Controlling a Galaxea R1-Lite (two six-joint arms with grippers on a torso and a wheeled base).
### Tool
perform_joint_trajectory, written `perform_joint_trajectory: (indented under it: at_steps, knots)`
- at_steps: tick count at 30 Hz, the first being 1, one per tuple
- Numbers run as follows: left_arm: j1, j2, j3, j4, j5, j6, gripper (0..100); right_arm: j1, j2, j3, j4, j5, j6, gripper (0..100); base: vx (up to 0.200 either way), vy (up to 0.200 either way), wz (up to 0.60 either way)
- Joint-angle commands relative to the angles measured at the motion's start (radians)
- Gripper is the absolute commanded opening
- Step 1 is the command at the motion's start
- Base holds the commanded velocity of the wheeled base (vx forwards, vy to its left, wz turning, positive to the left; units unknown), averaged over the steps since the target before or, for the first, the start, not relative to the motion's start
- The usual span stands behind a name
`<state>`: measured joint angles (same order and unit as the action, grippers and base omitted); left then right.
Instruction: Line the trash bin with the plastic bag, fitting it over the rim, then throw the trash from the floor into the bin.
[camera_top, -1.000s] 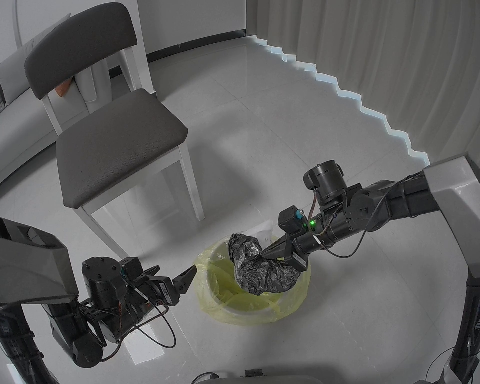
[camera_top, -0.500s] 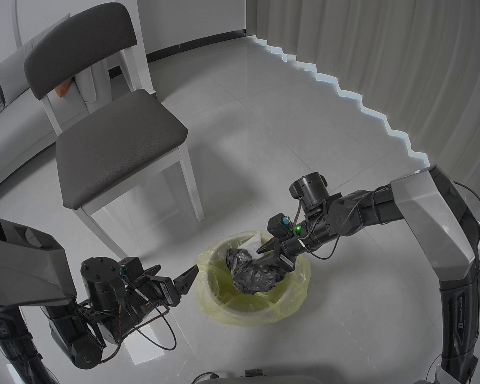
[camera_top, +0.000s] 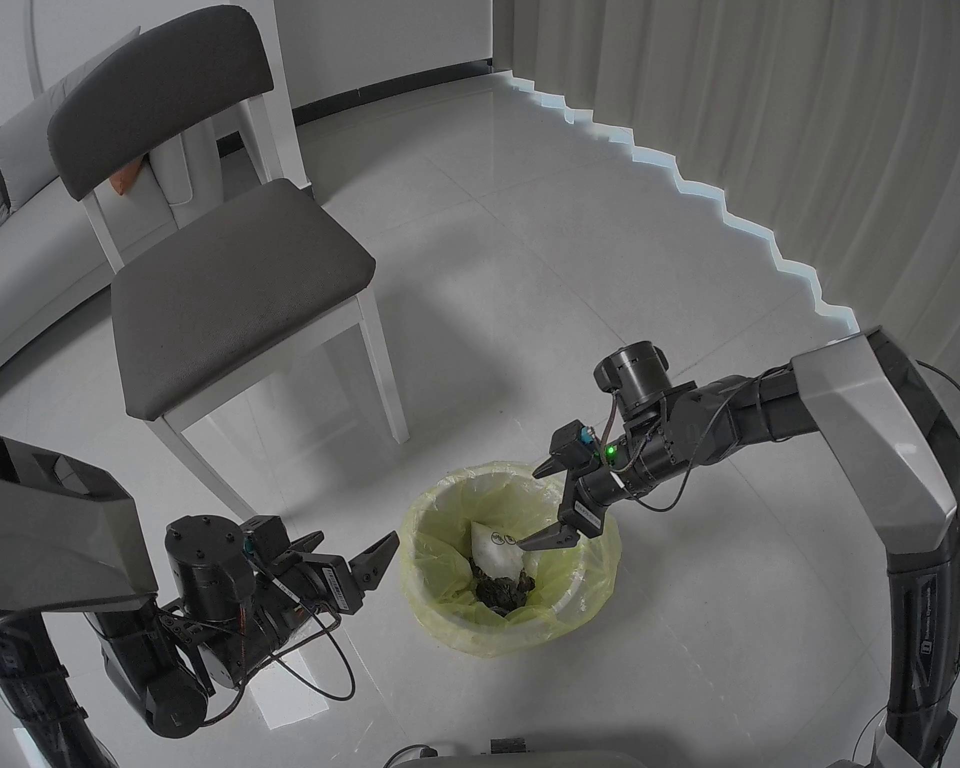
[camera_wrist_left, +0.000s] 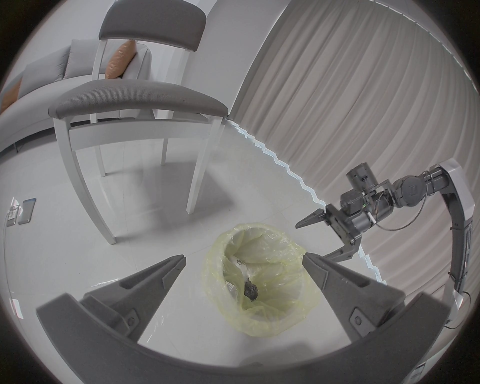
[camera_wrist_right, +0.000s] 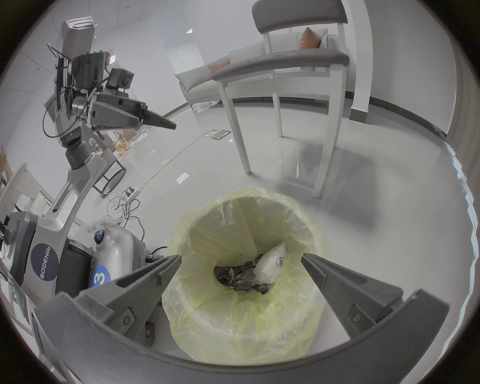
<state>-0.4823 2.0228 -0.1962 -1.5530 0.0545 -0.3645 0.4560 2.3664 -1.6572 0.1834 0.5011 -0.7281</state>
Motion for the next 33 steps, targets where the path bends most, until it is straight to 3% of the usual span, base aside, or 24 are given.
perform_joint_trajectory:
  at_steps: [1,5,10,12,15,16,17,21,26,29,33]
  knots:
    - [0.008,0.027,-0.006,-0.018,0.001,-0.001,100,-0.036,-0.108,0.054,-0.004,-0.009,-0.001,100,0.0,0.0,0.0]
    - [0.011,0.034,-0.006,-0.018,0.004,-0.002,100,-0.089,-0.187,0.131,-0.012,-0.088,0.001,100,0.0,0.0,0.0]
    - [0.014,-0.099,0.015,-0.018,0.013,0.001,100,-0.158,-0.395,0.284,-0.084,-0.122,0.015,100,0.0,0.0,0.0]
    - [0.014,-0.174,0.02,-0.016,0.01,0.013,100,-0.171,-0.492,0.336,-0.127,-0.196,0.062,100,0.0,0.0,0.0]
    - [0.018,-0.274,0.026,0.042,0.008,0.087,100,-0.165,-0.665,0.422,-0.197,-0.36,0.226,100,0.0,0.0,0.0]
    - [0.018,-0.274,0.026,0.042,0.008,0.087,100,-0.165,-0.665,0.422,-0.197,-0.36,0.226,100,0.0,0.0,0.0]
    - [0.047,-0.332,0.026,0.091,0.013,0.128,100,-0.165,-0.773,0.473,-0.226,-0.418,0.312,100,0.0,0.0,0.0]
    - [0.131,-0.503,0.026,0.172,0.007,0.177,100,-0.178,-1.01,0.613,-0.248,-0.487,0.404,100,0.0,0.0,0.0]
    - [0.265,-0.802,0.014,0.432,-0.045,0.229,100,-0.217,-1.371,0.817,-0.245,-0.51,0.444,100,0.0,0.0,0.0]
    - [0.286,-0.903,0.014,0.525,-0.07,0.236,100,-0.218,-1.478,0.872,-0.245,-0.51,0.446,100,0.0,0.0,0.0]
    - [0.298,-1.294,0.0,0.91,-0.096,0.245,100,-0.252,-1.813,1.071,-0.228,-0.513,0.455,100,0.0,0.0,0.0]
